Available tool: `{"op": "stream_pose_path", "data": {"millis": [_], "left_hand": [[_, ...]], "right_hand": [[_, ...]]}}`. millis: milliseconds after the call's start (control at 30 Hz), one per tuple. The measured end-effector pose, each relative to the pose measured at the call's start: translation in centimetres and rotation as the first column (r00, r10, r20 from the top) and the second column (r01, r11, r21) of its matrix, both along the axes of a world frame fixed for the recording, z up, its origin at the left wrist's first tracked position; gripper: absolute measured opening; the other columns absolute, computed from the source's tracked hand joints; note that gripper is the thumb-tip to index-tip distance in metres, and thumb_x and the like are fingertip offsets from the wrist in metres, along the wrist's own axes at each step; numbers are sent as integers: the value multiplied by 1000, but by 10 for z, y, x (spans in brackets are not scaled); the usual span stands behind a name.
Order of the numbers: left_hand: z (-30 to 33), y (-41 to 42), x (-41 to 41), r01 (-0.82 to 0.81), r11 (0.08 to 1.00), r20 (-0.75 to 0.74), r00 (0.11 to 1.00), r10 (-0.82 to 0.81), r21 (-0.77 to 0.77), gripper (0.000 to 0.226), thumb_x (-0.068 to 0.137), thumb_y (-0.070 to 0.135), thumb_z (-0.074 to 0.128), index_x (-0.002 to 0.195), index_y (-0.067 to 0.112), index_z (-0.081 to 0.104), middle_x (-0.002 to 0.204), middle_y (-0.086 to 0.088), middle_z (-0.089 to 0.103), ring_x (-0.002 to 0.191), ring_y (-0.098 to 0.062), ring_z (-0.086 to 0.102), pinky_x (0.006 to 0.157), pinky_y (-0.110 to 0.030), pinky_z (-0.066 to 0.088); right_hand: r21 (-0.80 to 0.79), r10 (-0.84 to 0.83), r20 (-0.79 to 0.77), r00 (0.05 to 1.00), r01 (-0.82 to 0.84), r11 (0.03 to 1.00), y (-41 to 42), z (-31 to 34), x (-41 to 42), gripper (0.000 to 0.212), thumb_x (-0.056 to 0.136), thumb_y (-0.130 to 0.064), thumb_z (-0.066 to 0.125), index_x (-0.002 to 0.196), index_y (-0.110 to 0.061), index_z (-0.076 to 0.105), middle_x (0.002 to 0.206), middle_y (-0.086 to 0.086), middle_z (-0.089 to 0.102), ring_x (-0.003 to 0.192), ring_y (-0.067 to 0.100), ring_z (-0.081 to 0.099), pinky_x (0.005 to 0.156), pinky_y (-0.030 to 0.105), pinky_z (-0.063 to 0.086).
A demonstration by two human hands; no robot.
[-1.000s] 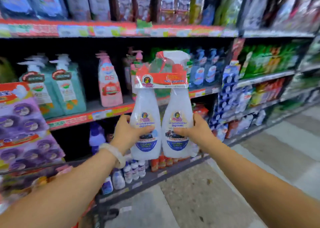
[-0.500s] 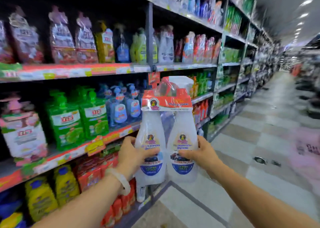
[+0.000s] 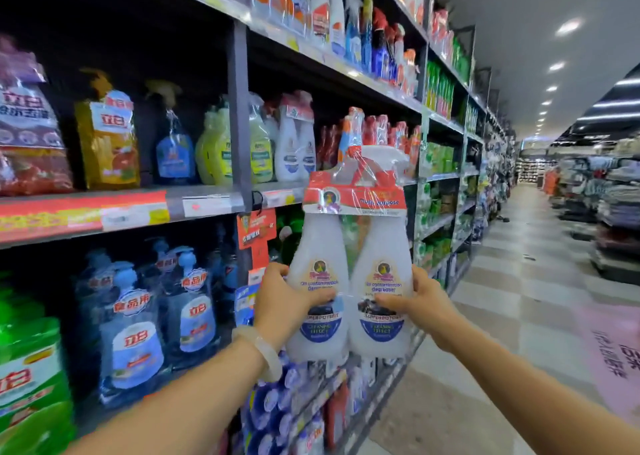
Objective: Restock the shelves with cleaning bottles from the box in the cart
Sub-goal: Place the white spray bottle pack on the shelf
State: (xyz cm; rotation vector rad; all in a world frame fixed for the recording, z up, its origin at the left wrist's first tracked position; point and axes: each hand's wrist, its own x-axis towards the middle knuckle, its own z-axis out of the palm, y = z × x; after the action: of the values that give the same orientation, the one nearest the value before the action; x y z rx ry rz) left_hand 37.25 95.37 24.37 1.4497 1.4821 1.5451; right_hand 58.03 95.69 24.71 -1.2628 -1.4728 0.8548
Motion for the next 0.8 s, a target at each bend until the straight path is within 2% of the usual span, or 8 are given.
{"op": "stream_pose_path", "data": {"millis": [67, 167, 333, 433, 500, 533, 667, 800], "left_hand": [[23, 40, 1, -6, 1000, -34, 999, 7, 29, 65, 54, 25, 92, 101, 12, 48, 91, 1, 61, 74, -13, 58, 55, -22, 41], [50, 88, 6, -42, 994, -45, 998, 47, 106, 68, 48, 33, 92, 99, 11, 51, 90, 0, 64, 78, -17, 63, 67, -35, 51], [112, 160, 17, -121, 970, -34, 991, 131, 212, 55, 58, 25, 90, 88, 15, 44, 77, 8, 52, 66, -6, 52, 57, -23, 41], [149, 214, 26, -195, 941, -17, 978, 208, 275, 52, 59, 22, 90, 76, 16, 42, 73, 9, 49, 64, -9, 55, 55, -22, 43], [170, 247, 28, -261, 922, 15, 963, 268, 285, 47, 60, 19, 89, 70, 13, 43, 69, 5, 51, 56, -8, 58, 43, -17, 46], [180, 266, 27, -307, 911, 13, 949, 316, 276, 48, 58, 23, 90, 69, 13, 45, 69, 2, 54, 58, -11, 59, 45, -18, 49], [202, 332, 25, -453, 853, 21, 885, 464, 260, 80, 32, 48, 92, 94, 10, 60, 90, -4, 68, 80, -24, 67, 74, -39, 58], [205, 389, 25, -506, 819, 86, 860, 503, 270, 62, 50, 27, 93, 96, 10, 56, 86, 0, 65, 81, -20, 66, 72, -35, 55]], "right_hand": [[36, 9, -19, 1000, -8, 999, 42, 18, 2, 35, 75, -10, 77, 101, -19, 56, 99, 4, 69, 85, 16, 66, 72, 32, 53], [107, 50, -2, 999, -49, 993, 99, 48, 6, 32, 76, -10, 76, 97, -21, 56, 96, 2, 69, 84, 15, 66, 71, 30, 53], [233, 182, -4, 983, -176, 956, 200, 103, 12, 36, 78, -9, 74, 109, -13, 56, 93, 3, 69, 82, 17, 67, 77, 37, 54], [307, 267, 16, 964, -259, 916, 274, 139, 11, 22, 80, -8, 72, 95, -18, 60, 90, 5, 69, 81, 19, 67, 77, 37, 55], [339, 312, 10, 950, -297, 893, 323, 158, 7, 22, 81, -7, 71, 84, -25, 58, 86, 4, 68, 77, 18, 65, 68, 32, 56], [345, 344, -1, 939, -323, 881, 348, 169, 5, 24, 82, -6, 70, 83, -26, 56, 85, 4, 66, 75, 17, 64, 63, 28, 55], [359, 435, -3, 901, -405, 841, 433, 197, -5, 30, 81, -7, 71, 102, -18, 53, 88, 0, 64, 74, 11, 62, 50, 18, 49], [414, 479, 29, 878, -446, 793, 504, 206, -21, 54, 77, -6, 75, 124, -11, 49, 109, 9, 66, 95, 21, 65, 75, 30, 57]]}}
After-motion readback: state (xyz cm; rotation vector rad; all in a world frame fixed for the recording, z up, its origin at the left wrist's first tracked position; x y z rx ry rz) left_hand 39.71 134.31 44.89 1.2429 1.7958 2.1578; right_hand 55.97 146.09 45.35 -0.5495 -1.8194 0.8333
